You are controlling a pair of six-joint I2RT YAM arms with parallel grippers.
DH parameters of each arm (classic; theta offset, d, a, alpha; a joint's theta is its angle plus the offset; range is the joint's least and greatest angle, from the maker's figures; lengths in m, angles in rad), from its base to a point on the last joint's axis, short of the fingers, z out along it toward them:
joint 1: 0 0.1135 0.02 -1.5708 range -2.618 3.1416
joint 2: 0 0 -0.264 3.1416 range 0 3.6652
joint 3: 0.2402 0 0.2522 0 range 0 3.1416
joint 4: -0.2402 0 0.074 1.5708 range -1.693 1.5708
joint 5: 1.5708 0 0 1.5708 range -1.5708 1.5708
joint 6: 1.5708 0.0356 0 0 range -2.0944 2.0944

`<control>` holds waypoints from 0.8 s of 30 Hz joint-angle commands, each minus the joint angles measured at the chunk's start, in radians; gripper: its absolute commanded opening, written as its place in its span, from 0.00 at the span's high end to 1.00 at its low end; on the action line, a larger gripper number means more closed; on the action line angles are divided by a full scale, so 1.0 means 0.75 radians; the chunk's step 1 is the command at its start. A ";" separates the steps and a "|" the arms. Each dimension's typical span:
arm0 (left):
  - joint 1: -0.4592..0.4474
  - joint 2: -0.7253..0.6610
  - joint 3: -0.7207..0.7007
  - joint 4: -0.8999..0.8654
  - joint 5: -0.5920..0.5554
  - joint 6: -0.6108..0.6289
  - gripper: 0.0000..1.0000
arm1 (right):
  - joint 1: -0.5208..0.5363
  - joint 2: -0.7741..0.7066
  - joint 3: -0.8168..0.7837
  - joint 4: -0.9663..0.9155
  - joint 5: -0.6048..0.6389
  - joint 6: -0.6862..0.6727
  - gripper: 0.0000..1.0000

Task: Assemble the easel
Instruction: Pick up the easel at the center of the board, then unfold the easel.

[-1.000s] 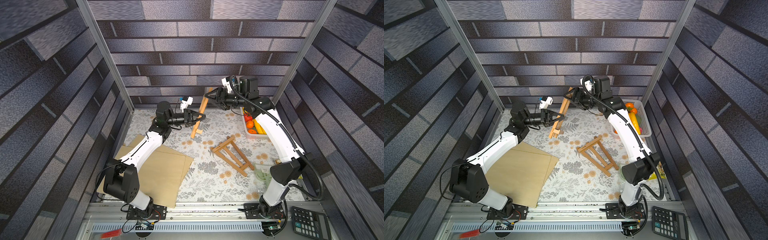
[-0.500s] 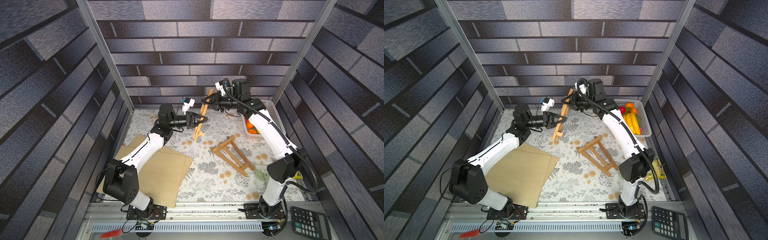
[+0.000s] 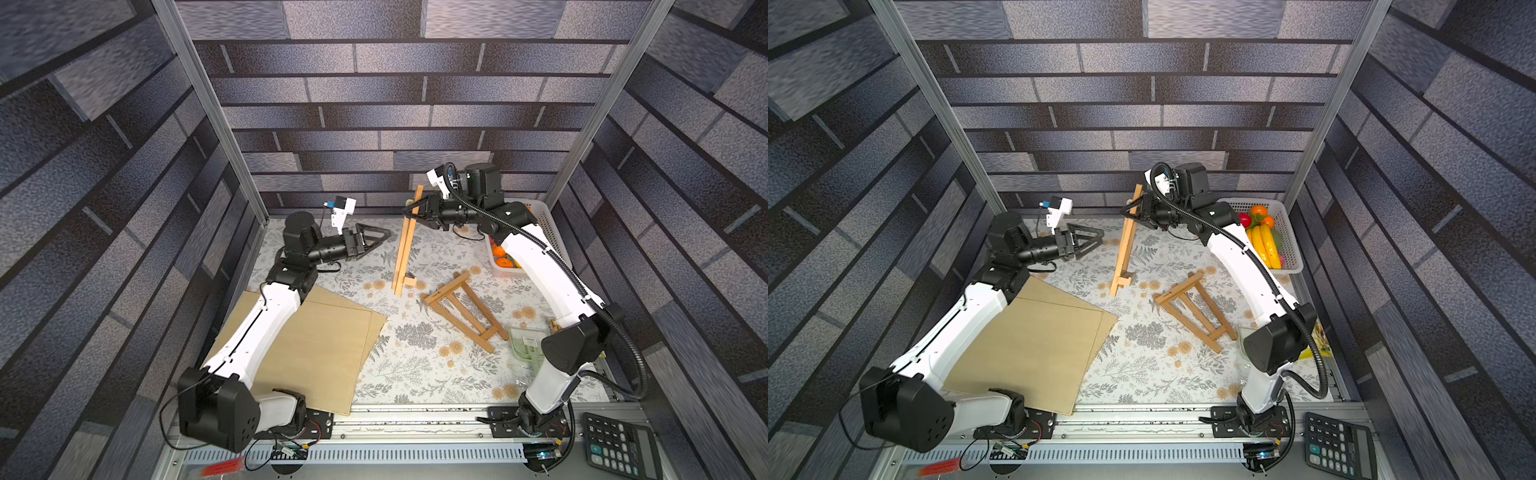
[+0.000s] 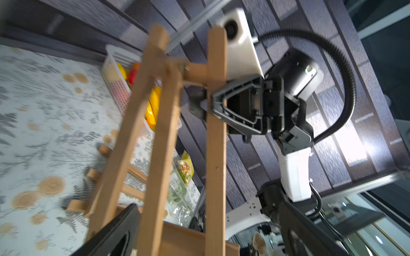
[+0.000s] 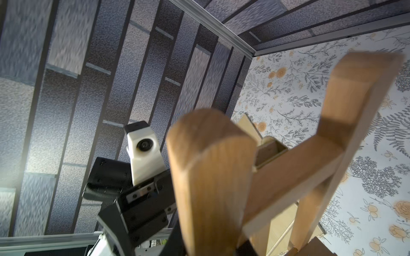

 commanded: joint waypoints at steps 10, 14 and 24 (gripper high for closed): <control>-0.315 -0.093 0.295 -1.011 -0.596 0.711 0.00 | -0.010 -0.163 -0.007 0.046 -0.237 -0.045 1.00; -0.434 -0.084 0.304 -1.002 -0.699 0.691 0.00 | -0.006 -0.175 -0.011 0.009 -0.230 -0.058 1.00; -0.696 0.130 0.515 -1.107 -1.107 0.687 0.00 | 0.043 -0.229 -0.051 -0.114 -0.082 -0.135 1.00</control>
